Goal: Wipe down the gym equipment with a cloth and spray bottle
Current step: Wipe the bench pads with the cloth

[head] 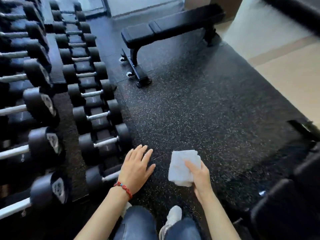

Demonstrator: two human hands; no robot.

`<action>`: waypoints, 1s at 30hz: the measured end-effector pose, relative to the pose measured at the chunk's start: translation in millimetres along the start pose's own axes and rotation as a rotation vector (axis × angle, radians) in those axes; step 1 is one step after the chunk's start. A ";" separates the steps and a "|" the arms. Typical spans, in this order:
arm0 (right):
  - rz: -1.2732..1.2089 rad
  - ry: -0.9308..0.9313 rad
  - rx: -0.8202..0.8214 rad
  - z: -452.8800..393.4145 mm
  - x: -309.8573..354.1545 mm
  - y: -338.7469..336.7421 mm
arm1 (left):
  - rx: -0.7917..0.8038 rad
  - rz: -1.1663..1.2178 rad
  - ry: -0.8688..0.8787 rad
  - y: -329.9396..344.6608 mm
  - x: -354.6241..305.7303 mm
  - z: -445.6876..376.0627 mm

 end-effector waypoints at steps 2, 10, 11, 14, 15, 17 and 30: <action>-0.065 -0.035 -0.110 0.8 13.5 -49.0 | 0.005 0.000 0.102 1.4 -48.8 -19.2; -0.372 -0.173 -0.528 30.4 45.6 -206.0 | 0.042 -0.011 0.491 0.0 -210.4 -79.6; -0.403 -0.183 -0.572 35.4 47.2 -220.0 | 0.047 -0.005 0.537 1.8 -227.1 -85.4; -0.464 -0.222 -0.707 50.8 48.7 -258.8 | 0.070 0.003 0.681 12.3 -275.8 -99.9; -0.484 -0.224 -0.762 56.6 46.1 -270.3 | 0.085 0.008 0.729 15.9 -291.1 -103.3; -0.533 -0.235 -0.868 67.2 43.1 -291.1 | 0.102 0.007 0.818 20.0 -320.4 -109.1; -0.539 -0.166 -1.131 103.4 32.3 -386.9 | 0.163 0.002 1.025 44.1 -436.8 -106.5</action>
Point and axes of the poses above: each hand's wrist, its own z-axis away from the middle knuckle, its own y-axis out of the palm, x = y × z, the point moved 7 cm from there along -z, towards the middle knuckle, and after that the axes turned 14 degrees about -z, right-handed, at the moved point
